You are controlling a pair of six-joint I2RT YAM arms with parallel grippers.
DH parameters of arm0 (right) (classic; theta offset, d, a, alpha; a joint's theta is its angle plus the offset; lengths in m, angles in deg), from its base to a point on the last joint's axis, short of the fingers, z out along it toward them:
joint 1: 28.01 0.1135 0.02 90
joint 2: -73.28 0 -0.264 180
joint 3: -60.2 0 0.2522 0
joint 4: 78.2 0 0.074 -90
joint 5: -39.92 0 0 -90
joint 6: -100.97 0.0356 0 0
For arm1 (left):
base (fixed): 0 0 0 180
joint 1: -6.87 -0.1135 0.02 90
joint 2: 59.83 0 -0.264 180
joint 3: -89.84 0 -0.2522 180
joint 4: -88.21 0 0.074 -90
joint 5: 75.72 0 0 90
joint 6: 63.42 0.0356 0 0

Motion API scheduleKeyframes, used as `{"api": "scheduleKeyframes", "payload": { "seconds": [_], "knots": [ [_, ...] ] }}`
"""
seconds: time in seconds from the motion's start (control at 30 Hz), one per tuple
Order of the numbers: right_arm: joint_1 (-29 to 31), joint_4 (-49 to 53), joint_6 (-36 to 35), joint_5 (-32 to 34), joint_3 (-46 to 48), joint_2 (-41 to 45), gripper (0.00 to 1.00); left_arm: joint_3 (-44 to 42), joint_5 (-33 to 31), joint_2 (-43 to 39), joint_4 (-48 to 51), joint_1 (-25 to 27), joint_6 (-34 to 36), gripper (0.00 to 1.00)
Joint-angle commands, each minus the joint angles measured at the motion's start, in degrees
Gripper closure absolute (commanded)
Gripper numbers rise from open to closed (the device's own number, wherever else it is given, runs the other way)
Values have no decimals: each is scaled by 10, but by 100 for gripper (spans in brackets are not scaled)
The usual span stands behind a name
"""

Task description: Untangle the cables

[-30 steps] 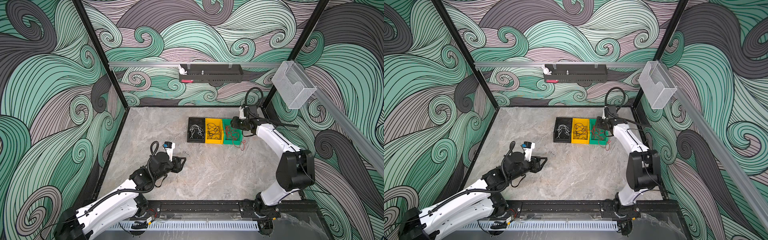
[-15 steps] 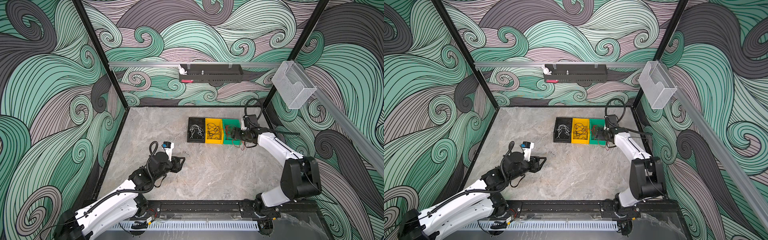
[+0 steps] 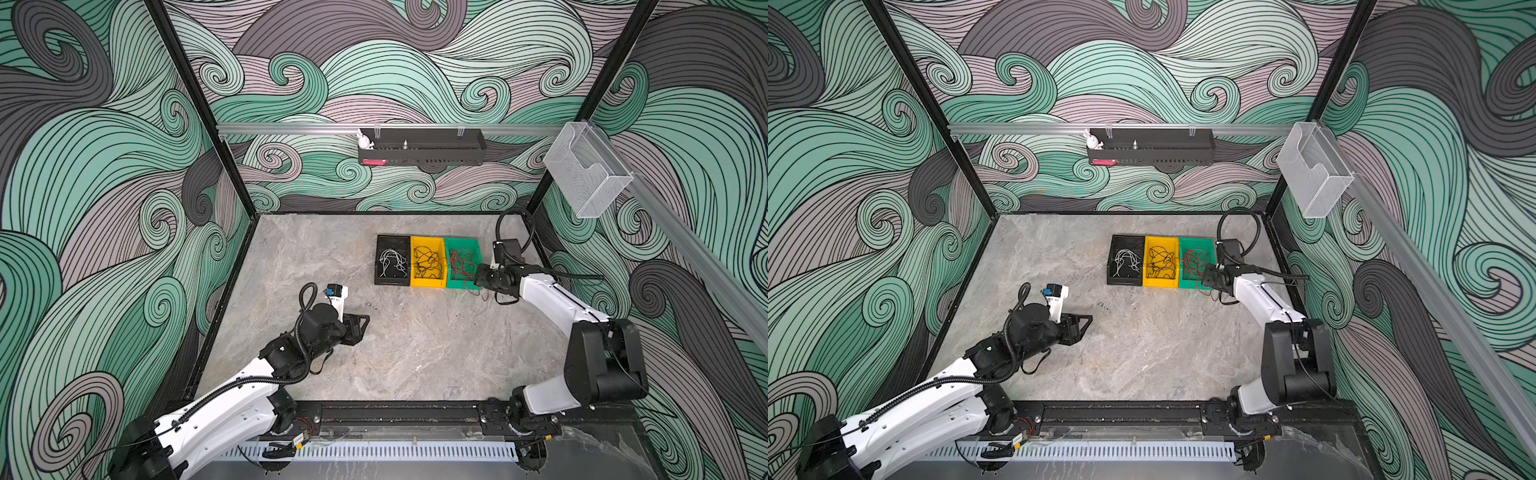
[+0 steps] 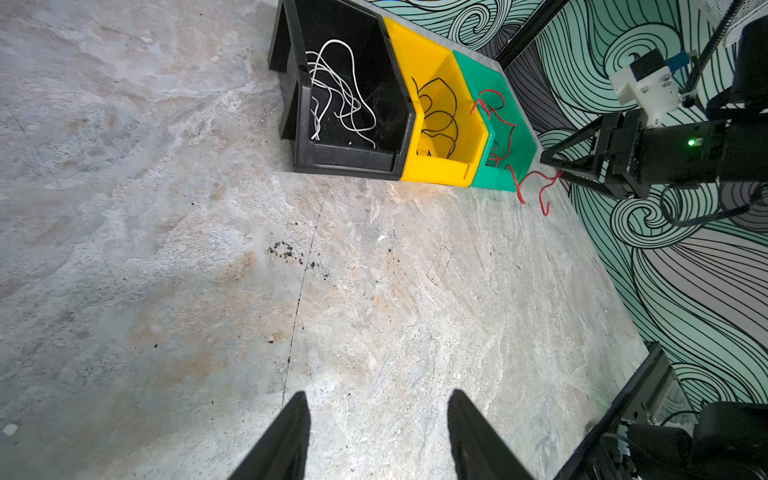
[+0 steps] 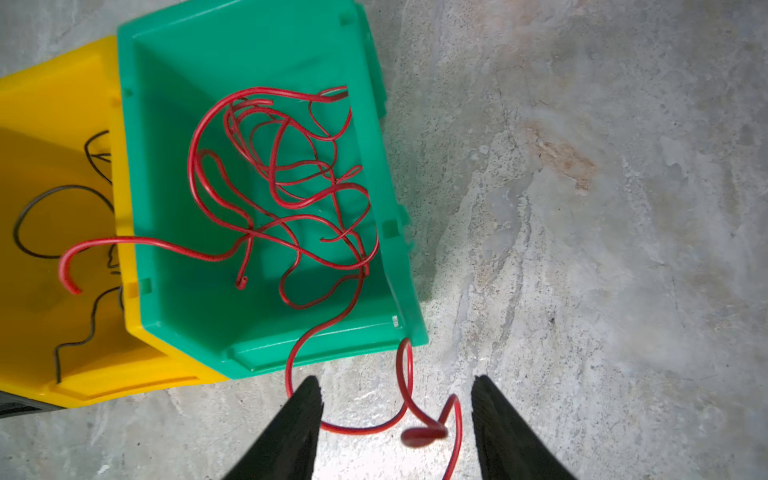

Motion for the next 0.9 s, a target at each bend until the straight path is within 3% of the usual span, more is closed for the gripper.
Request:
{"api": "scheduleKeyframes", "payload": {
  "seconds": [0.0, 0.17, 0.5, 0.87],
  "knots": [
    [0, -8, 0, -1, -12, -15, 59, -1, 2, 0, -10, -5, -3, 44],
    [4, -1, 0, -15, -36, -19, 75, -6, 2, 2, -15, -8, -6, 44],
    [21, 8, -6, -21, -107, -60, 86, -10, 5, 9, -23, -12, -6, 44],
    [37, 38, -30, 14, -216, -176, 90, -15, 5, -10, -6, -21, -4, 44]
  ]
}}
